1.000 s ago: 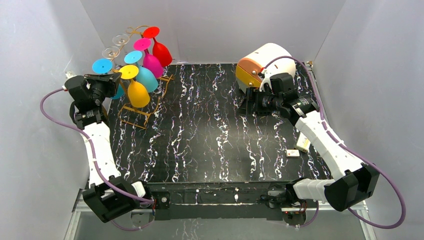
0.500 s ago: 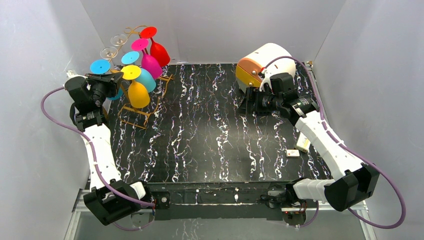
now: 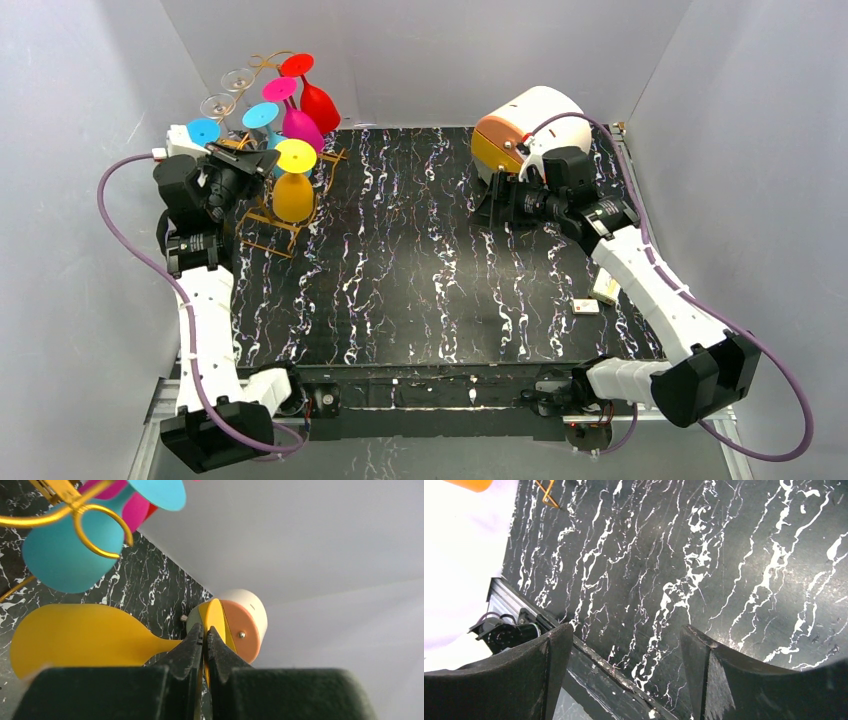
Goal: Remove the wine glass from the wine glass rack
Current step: Pick up the wine glass from the wine rack, then place the wine glass at the center of the board.
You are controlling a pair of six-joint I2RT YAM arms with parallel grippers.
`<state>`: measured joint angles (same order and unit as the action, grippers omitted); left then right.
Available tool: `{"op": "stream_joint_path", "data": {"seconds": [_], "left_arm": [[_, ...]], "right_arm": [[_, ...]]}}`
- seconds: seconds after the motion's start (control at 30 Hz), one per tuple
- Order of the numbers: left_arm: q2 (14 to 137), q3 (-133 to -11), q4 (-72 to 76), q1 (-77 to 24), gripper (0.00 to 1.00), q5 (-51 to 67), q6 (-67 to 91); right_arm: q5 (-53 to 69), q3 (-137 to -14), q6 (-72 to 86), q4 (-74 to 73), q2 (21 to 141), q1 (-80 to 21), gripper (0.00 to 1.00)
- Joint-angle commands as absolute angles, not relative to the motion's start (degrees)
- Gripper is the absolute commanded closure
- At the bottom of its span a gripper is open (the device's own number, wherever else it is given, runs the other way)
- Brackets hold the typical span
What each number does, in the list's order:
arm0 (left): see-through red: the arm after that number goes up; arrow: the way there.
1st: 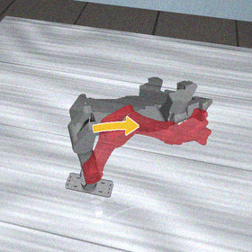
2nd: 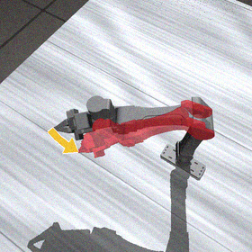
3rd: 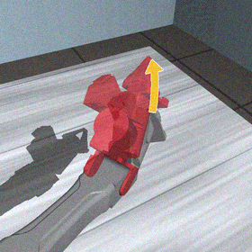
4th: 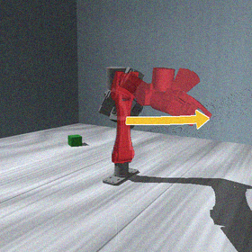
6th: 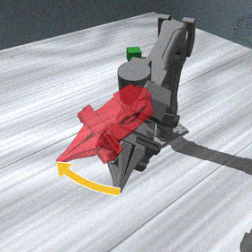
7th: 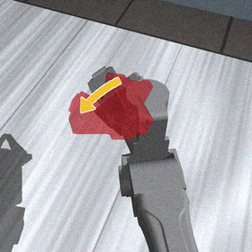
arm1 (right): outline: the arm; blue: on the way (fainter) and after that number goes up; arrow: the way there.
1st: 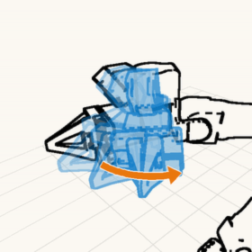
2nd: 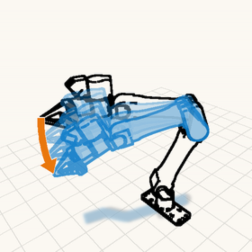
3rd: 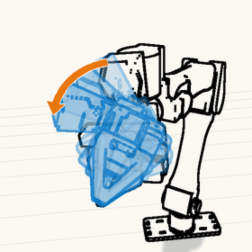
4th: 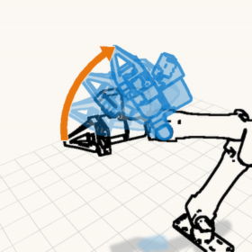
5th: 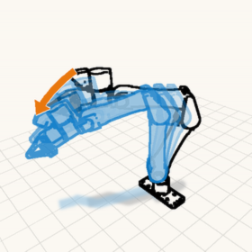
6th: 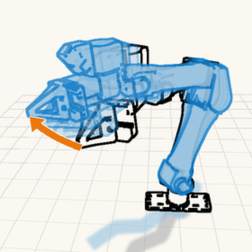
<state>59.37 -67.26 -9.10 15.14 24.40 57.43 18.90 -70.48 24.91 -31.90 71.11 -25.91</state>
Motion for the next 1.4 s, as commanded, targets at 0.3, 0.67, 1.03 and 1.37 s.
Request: {"op": "stream_joint_path", "data": {"seconds": [0.3, 0.67, 1.03, 1.37], "left_arm": [[57.9, -62.9, -6.2, -3.8, 1.00, 34.6, 43.0], [59.0, -57.9, -4.0, -24.9, 1.00, 29.9, 39.7], [55.3, -48.1, 10.8, -30.0, 1.00, 26.5, 48.7], [48.9, -36.6, 21.7, -30.9, 1.00, 26.0, 58.7]], "right_arm": [[25.4, -62.4, 32.0, -14.8, 64.0, -25.8, 0.03], [42.6, -49.9, 52.5, 15.1, 62.8, -25.8, 0.07], [44.4, -43.1, 63.4, 24.3, 65.3, -27.4, 0.22], [40.0, -35.8, 70.7, 37.9, 64.0, -33.7, 0.44]]}}
